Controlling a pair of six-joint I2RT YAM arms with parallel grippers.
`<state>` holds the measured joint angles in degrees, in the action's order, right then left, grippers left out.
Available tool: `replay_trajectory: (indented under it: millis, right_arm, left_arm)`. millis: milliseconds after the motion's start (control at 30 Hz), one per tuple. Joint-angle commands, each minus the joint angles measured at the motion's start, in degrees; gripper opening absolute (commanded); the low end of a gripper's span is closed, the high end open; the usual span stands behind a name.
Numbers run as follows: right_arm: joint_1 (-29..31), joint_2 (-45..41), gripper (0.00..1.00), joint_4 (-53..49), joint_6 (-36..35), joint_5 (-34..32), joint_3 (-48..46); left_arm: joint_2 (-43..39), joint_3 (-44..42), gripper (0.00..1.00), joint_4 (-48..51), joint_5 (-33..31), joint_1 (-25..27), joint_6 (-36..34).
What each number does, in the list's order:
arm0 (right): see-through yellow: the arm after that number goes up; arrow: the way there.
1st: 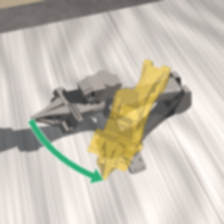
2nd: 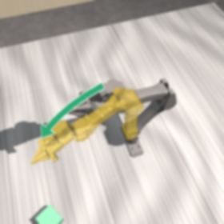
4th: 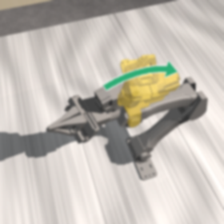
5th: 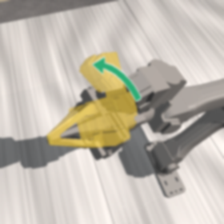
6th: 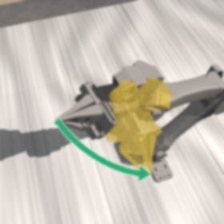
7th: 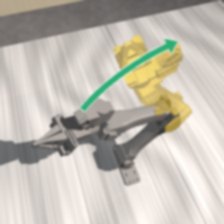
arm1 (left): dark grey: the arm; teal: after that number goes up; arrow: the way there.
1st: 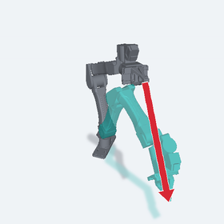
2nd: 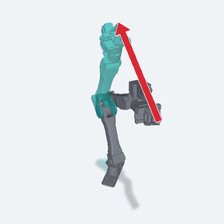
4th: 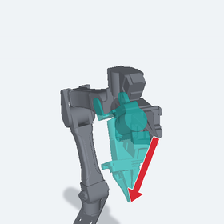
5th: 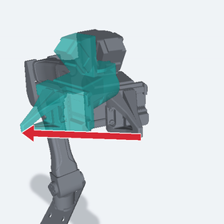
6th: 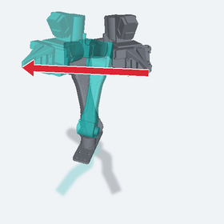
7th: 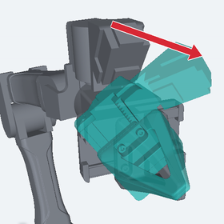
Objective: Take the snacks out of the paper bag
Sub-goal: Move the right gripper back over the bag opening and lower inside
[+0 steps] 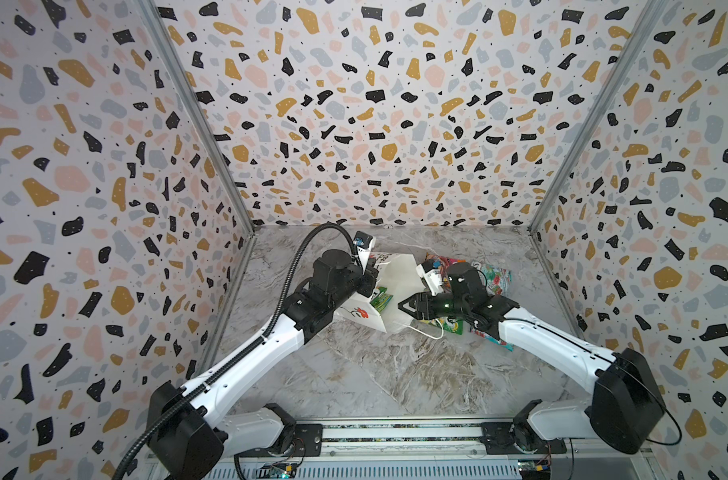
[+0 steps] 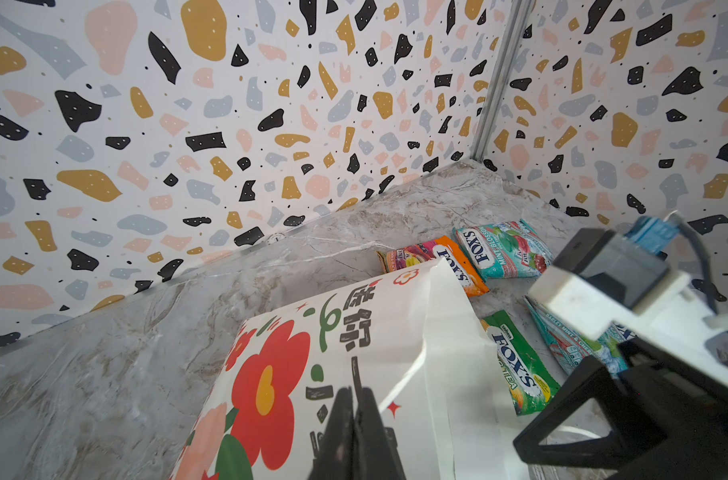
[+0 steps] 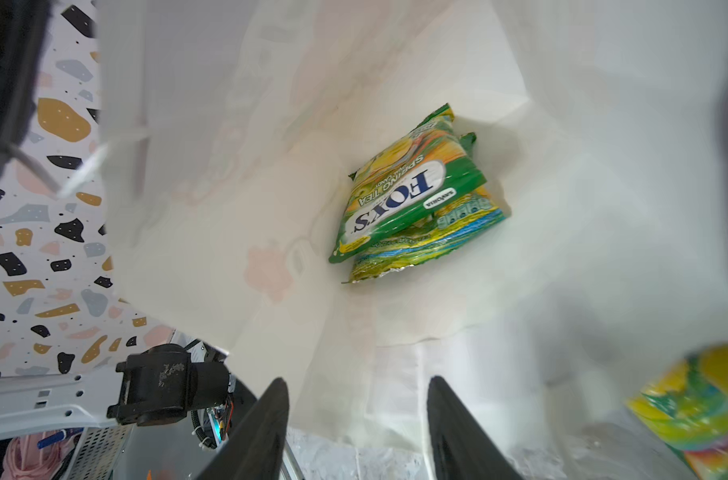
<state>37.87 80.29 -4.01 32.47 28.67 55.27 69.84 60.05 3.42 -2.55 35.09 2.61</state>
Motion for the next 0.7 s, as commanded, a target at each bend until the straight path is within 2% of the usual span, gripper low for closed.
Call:
replay_trajectory:
  millis: [0,267,667]
  right_arm:
    - [1.7,2.6,0.53,0.9,2.0,-0.9,3.3]
    - [4.6,11.8,0.51,-0.9,3.2,-2.3,8.9]
    - [4.5,20.5,0.5,2.6,12.1,-5.4,13.8]
  left_arm:
    - [-1.1,0.9,0.0,-1.7,-0.5,0.0,-0.6]
    - [-1.1,0.9,0.0,-1.7,-0.4,0.0,-0.7]
    - [-1.3,0.8,0.0,-2.0,-0.3,0.0,-0.6]
